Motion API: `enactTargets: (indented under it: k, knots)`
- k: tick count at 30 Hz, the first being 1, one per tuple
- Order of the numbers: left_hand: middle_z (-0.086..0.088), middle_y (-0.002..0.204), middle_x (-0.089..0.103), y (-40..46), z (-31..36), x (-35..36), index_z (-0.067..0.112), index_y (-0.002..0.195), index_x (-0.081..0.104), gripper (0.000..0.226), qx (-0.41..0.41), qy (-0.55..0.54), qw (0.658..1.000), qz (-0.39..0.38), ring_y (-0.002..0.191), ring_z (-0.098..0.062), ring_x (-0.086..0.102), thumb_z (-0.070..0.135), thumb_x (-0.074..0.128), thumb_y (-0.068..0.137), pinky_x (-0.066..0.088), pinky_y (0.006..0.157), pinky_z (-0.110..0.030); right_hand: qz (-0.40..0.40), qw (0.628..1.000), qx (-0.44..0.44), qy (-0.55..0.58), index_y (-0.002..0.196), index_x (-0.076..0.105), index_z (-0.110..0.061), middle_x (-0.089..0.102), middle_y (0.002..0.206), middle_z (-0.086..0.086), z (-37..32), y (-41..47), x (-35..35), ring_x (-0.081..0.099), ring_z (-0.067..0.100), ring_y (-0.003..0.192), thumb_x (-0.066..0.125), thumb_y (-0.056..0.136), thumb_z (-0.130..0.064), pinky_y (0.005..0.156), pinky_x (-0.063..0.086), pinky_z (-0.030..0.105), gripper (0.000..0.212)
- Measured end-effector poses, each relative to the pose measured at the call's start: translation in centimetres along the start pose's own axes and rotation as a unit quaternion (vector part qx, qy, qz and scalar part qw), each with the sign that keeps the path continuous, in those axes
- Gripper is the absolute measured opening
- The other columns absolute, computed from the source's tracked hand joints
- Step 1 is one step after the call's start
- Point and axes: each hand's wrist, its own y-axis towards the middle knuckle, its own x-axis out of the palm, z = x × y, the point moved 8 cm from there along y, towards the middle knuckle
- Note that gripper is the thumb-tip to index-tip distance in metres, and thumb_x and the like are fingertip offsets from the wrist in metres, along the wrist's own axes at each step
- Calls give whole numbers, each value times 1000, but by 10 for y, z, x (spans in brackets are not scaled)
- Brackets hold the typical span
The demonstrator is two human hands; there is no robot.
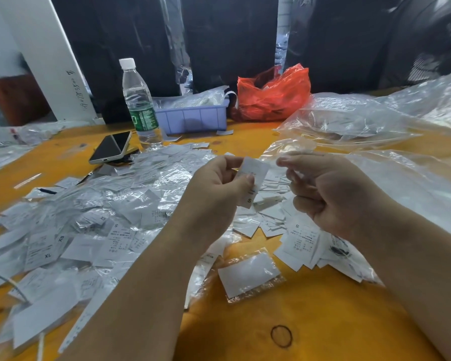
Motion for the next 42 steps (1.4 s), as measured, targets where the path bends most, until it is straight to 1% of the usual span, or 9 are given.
enactTargets:
  k: [3, 7, 12, 20, 25, 32, 36, 39, 42]
  knots:
    - [20, 64, 64, -1, 2, 0, 24, 90, 68, 17, 13, 36, 999, 8, 55, 9, 54, 14, 55, 96, 39, 47, -7, 8, 1000, -2, 1, 85, 62, -11, 33, 64, 4, 0, 1, -1, 19, 11, 48, 61, 90, -9, 34, 18, 20, 5]
    - [21, 62, 63, 0, -2, 2, 22, 82, 72, 21, -4, 60, 998, 13, 58, 11, 53, 21, 56, 96, 41, 47, -7, 9, 1000, -6, -5, 82, 58, -11, 34, 62, 3, 0, 2, -2, 18, 11, 45, 62, 90, -12, 33, 19, 20, 9]
    - [18, 60, 64, 1, -9, 0, 22, 75, 74, 21, -47, 36, 998, 22, 64, -6, 55, 23, 62, 93, 44, 49, -11, -4, 1000, -6, -7, 79, 58, -12, 32, 62, 4, 2, 2, 0, 17, 11, 47, 63, 90, -11, 34, 19, 19, 12]
    - [6, 59, 61, 5, -17, -13, 12, 90, 69, 12, -95, -94, 989, 58, 56, -11, 47, 10, 57, 91, 40, 54, -25, -7, 1000, -12, 5, 80, 61, -12, 34, 62, 3, 0, 2, 1, 18, 10, 44, 65, 87, -12, 34, 18, 17, 8]
    - [-1, 69, 67, 2, -17, 1, 12, 101, 63, 21, -117, -157, 981, -2, 54, -8, 55, 6, 50, 87, 45, 51, -20, -9, 1000, -5, 16, 83, 62, -12, 35, 64, 3, 2, 1, 2, 18, 9, 43, 65, 86, -12, 34, 18, 17, 4]
    - [-6, 76, 63, -3, -17, 23, 8, 106, 61, 25, -132, -246, 958, -63, 59, -13, 54, 3, 44, 88, 41, 50, -23, -27, 999, 32, 28, 84, 64, -13, 60, 81, 6, 11, -2, 10, 21, 5, 38, 63, 89, -13, 31, 19, 16, 5]
    - [-8, 78, 63, -5, -18, 30, 5, 111, 59, 27, -150, -295, 940, -87, 60, -14, 55, 5, 43, 89, 44, 48, -21, -59, 996, 51, 33, 87, 61, -13, 58, 75, 3, 13, -3, 14, 21, 4, 38, 60, 90, -14, 31, 19, 15, 4]
    - [-8, 78, 64, -6, -20, 29, 4, 113, 58, 28, -163, -286, 940, -92, 58, -14, 53, 5, 44, 88, 43, 47, -22, -58, 997, 44, 39, 87, 60, -11, 56, 69, 2, 12, -3, 14, 22, 4, 37, 59, 90, -11, 30, 19, 15, 3]
    - [-7, 80, 62, -5, -27, 24, 7, 105, 61, 21, -177, -189, 963, -71, 58, -13, 50, 10, 48, 88, 37, 48, -23, -31, 999, 5, 0, 83, 60, -9, 47, 64, 5, 6, -1, 10, 21, 6, 37, 60, 89, -5, 32, 20, 16, 7]
